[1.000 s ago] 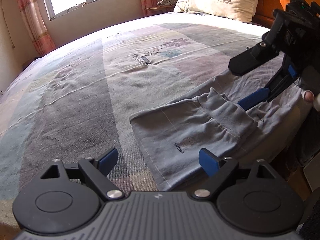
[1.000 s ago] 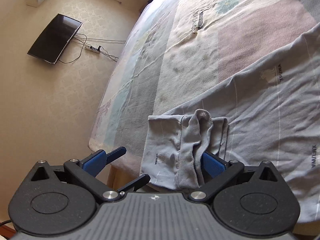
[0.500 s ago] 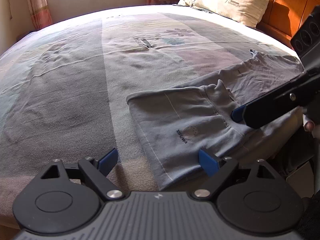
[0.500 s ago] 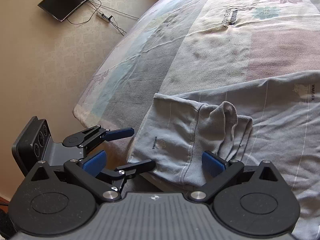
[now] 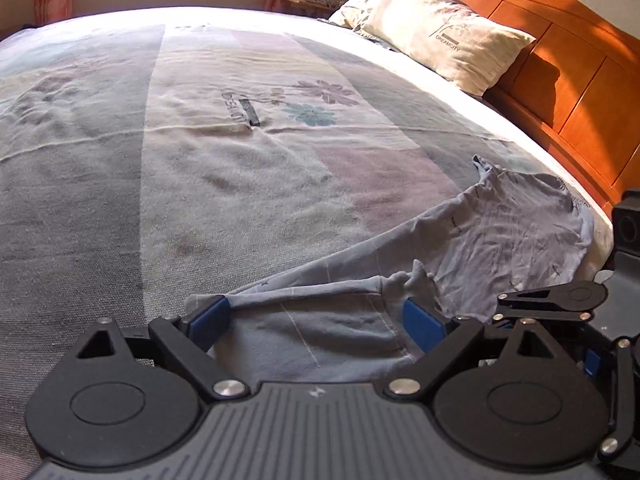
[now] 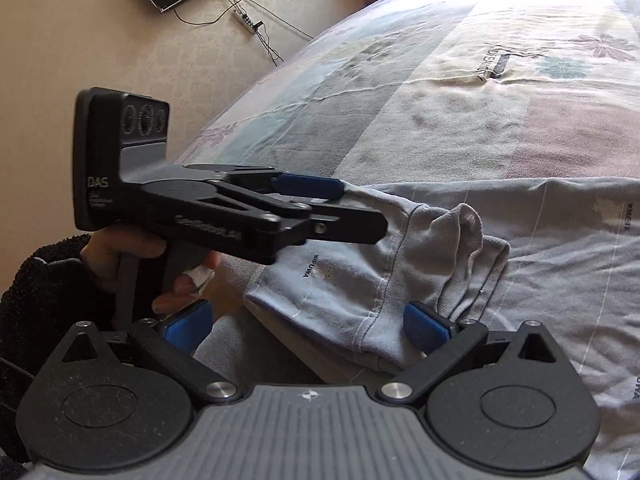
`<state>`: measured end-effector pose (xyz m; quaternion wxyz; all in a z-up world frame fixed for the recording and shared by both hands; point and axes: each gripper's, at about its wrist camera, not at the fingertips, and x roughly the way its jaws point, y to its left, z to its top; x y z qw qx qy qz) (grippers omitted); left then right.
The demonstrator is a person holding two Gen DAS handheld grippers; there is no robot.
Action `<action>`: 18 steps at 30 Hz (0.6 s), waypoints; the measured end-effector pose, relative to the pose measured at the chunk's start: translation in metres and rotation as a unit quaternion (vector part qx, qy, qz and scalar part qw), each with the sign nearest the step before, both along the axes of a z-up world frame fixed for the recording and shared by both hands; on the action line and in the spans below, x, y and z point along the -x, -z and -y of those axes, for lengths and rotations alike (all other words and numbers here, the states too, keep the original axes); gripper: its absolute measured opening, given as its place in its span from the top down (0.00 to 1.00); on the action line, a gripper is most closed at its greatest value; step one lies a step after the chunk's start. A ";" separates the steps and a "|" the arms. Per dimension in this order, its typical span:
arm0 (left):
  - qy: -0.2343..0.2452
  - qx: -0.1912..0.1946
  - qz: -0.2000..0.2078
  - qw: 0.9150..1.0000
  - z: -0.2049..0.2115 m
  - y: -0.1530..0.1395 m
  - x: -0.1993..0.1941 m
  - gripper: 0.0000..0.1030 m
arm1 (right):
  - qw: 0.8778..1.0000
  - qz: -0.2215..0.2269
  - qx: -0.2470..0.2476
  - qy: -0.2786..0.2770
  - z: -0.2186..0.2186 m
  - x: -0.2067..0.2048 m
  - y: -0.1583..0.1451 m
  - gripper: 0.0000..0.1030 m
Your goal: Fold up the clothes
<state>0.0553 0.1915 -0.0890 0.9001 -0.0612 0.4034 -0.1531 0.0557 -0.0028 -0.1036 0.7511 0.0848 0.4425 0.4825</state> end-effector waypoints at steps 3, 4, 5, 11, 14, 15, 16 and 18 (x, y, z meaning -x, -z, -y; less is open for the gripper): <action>-0.006 -0.038 0.011 0.999 0.006 -0.014 0.010 0.09 | 1.000 -0.005 0.007 0.005 0.005 -0.004 -0.009 0.00; -0.014 -0.049 0.022 0.998 0.005 -0.019 0.017 0.09 | 1.000 -0.005 0.009 0.008 0.007 -0.005 -0.013 0.00; -0.022 -0.060 0.032 0.997 0.004 -0.025 0.023 0.09 | 1.000 0.016 0.011 0.020 0.013 -0.006 -0.019 0.00; -0.091 -0.064 0.063 0.992 -0.024 -0.044 0.051 0.08 | 0.992 0.080 0.067 0.070 0.036 -0.033 -0.031 0.00; -0.123 -0.049 0.051 0.990 -0.037 -0.043 0.055 0.08 | 0.990 0.088 0.061 0.094 0.046 -0.052 -0.029 0.00; -0.127 -0.042 0.046 0.990 -0.038 -0.041 0.055 0.08 | 0.989 0.083 0.066 0.100 0.047 -0.060 -0.022 0.00; -0.131 -0.034 0.040 0.990 -0.040 -0.039 0.055 0.08 | 0.989 0.077 0.070 0.106 0.048 -0.068 -0.016 0.00; -0.131 -0.030 0.032 0.990 -0.037 -0.036 0.055 0.08 | 0.987 0.067 0.092 0.115 0.045 -0.082 0.003 0.00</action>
